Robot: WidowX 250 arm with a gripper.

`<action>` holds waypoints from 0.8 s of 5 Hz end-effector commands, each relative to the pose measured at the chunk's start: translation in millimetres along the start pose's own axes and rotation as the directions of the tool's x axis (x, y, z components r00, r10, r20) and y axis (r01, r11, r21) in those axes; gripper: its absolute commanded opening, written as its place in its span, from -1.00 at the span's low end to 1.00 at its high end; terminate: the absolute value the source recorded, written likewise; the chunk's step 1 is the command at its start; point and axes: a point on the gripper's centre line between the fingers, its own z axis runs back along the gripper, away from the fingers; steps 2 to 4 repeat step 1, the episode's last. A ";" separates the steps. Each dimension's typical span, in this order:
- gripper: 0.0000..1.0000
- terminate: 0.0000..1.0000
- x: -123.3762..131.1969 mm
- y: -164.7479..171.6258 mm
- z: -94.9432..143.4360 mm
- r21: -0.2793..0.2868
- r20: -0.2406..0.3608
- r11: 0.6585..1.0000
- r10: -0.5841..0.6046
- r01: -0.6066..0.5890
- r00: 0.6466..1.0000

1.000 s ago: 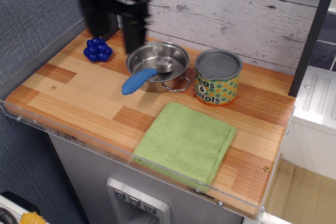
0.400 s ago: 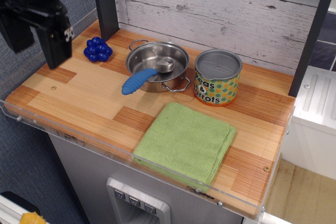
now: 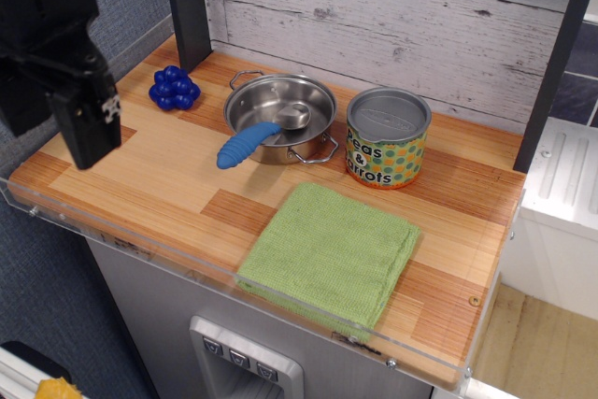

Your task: Put the spoon inside the pot.

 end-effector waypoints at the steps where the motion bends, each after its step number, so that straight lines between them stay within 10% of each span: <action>1: 1.00 1.00 -6.2 -9.6 5.8 -0.011 0.039 0.997 -0.081 0.082 0.996; 4: 1.00 1.00 -6.2 -9.6 5.8 -0.011 0.039 0.997 -0.081 0.082 0.996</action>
